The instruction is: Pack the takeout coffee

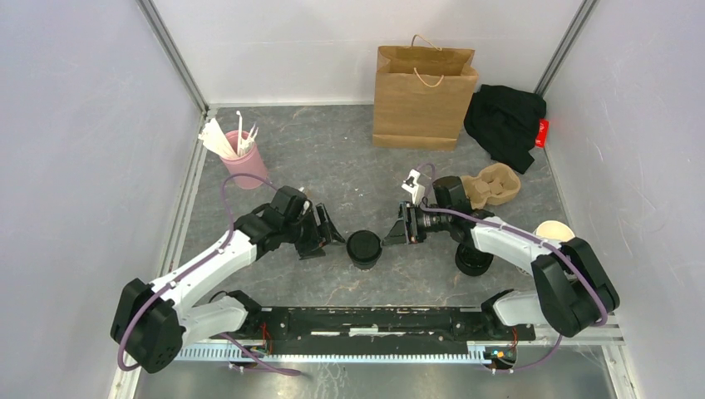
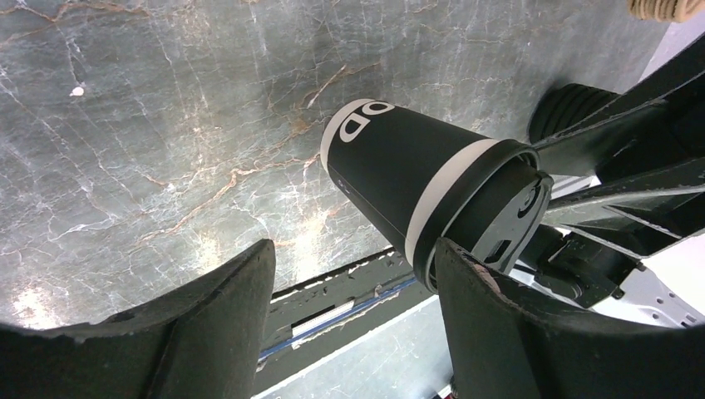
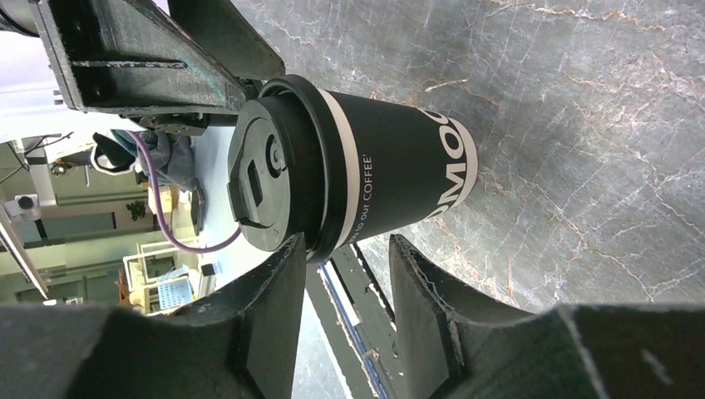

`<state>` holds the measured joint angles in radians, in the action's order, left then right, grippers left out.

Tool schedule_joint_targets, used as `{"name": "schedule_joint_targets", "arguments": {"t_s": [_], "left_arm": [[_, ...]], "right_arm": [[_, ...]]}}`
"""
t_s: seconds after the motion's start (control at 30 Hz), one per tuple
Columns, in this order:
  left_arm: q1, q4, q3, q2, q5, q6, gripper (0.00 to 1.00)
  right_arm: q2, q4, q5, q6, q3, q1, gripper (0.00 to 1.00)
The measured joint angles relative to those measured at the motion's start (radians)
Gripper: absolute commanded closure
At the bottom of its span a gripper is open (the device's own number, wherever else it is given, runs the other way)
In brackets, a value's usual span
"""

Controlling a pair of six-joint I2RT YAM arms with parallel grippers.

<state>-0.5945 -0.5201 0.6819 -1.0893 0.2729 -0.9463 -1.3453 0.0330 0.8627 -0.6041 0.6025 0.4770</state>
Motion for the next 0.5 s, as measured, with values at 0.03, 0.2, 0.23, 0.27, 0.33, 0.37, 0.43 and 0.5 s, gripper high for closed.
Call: {"name": "schedule_joint_targets", "arguments": {"t_s": [0.03,0.2,0.23,0.27,0.33,0.37,0.43,0.5], "left_arm": [[0.001,0.003,0.002,0.003,0.0,0.003,0.22],[0.004,0.013,0.002,0.001,0.01,0.01,0.22],[0.004,0.015,0.004,-0.003,0.014,0.013,0.22],[0.004,0.017,0.007,-0.01,0.019,0.013,0.22],[0.004,0.027,0.015,-0.028,0.025,0.013,0.22],[0.004,0.031,0.017,-0.034,0.026,0.014,0.22],[0.004,0.035,0.018,-0.043,0.029,0.014,0.21],[0.005,0.037,0.018,-0.047,0.033,0.016,0.21]], "right_arm": [[0.0,0.009,0.002,-0.003,-0.005,0.0,0.51],[0.0,0.025,0.004,-0.013,-0.026,0.001,0.51],[0.0,0.029,0.005,-0.014,-0.029,0.001,0.51],[0.0,0.034,0.007,-0.018,-0.031,0.001,0.51],[-0.002,0.04,0.01,-0.021,-0.033,0.003,0.51],[-0.004,0.042,0.01,-0.024,-0.033,0.005,0.51],[-0.012,0.054,0.012,-0.03,-0.033,0.01,0.51],[-0.018,0.064,0.013,-0.034,-0.033,0.018,0.51]]}}
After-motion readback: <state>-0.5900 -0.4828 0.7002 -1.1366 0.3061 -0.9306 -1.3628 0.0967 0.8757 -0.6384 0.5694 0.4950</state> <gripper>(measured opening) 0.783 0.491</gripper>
